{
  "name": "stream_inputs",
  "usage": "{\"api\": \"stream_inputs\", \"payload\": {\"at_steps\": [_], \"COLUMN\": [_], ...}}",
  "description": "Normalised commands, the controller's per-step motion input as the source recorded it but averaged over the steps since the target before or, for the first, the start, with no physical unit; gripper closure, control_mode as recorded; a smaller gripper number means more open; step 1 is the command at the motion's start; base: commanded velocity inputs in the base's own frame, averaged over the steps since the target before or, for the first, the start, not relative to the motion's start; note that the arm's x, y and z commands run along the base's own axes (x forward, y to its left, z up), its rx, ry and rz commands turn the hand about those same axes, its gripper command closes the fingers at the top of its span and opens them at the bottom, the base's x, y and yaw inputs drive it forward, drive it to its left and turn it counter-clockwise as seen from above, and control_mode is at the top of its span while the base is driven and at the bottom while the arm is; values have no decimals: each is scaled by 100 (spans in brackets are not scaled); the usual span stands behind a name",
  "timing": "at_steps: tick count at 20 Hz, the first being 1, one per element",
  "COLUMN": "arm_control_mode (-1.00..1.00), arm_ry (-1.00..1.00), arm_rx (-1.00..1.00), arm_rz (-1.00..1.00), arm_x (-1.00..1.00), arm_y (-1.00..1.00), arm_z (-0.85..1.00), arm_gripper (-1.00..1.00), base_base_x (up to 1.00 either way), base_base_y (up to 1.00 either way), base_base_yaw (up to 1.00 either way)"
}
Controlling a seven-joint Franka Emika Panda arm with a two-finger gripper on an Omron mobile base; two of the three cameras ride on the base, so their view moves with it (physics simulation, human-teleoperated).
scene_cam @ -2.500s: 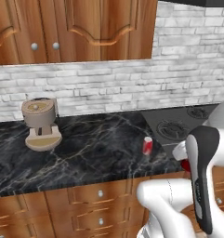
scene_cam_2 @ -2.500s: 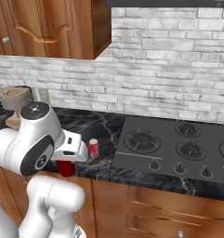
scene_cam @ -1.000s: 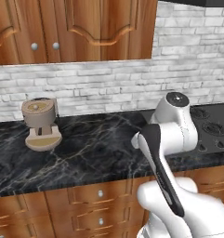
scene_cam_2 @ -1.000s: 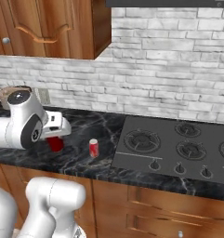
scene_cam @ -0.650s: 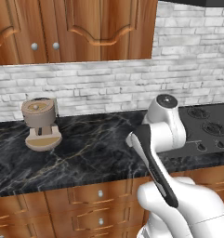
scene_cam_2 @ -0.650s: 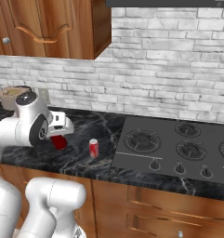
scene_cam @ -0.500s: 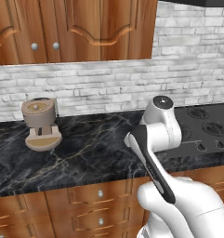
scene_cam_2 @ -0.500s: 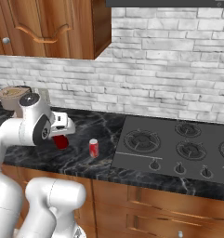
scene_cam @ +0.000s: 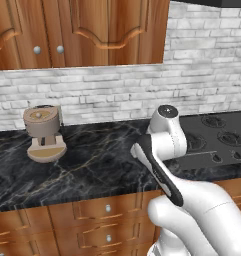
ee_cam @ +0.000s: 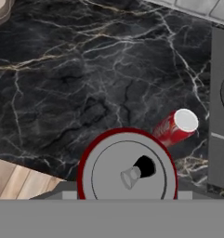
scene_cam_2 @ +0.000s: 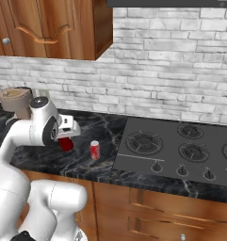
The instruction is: Four empty soda cans are scattered around the kitchen. Gather all the cans and cluster them next to the stove for recycling.
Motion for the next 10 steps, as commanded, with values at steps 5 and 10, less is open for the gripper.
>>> {"api": "stream_inputs", "payload": {"at_steps": [5, 10], "arm_control_mode": [-100, -100], "arm_ry": [2, 1], "arm_rx": [0, 0], "arm_rz": [0, 1], "arm_x": [20, 32], "arm_y": [-1, 0], "arm_z": [-20, -24], "arm_gripper": [100, 100], "base_base_x": [0, 0], "base_base_y": [0, 0], "base_base_yaw": [0, 0]}}
